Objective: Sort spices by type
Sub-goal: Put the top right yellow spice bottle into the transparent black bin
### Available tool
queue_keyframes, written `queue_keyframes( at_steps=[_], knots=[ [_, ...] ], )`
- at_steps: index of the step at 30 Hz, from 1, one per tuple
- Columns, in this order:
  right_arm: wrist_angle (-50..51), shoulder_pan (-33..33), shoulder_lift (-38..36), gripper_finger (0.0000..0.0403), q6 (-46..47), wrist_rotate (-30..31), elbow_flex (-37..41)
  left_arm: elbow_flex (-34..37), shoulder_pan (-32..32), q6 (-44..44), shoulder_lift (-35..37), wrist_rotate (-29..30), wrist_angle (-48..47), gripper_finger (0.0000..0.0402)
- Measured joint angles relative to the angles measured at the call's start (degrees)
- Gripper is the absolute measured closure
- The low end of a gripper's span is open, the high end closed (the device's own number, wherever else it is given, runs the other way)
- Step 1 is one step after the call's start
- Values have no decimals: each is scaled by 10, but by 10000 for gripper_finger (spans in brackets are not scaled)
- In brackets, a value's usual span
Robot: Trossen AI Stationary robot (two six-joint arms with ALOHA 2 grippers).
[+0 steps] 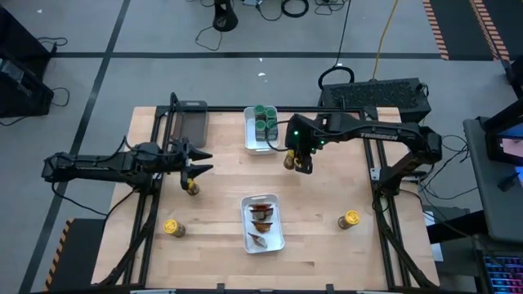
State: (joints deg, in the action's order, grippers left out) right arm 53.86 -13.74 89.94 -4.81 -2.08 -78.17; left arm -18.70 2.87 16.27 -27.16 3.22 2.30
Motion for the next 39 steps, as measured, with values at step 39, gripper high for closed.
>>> queue_keyframes(
  at_steps=[39],
  knots=[
    [-75,0,130,190,-4,29,0,0,0,-1,-1,0,-7,191]
  ],
)
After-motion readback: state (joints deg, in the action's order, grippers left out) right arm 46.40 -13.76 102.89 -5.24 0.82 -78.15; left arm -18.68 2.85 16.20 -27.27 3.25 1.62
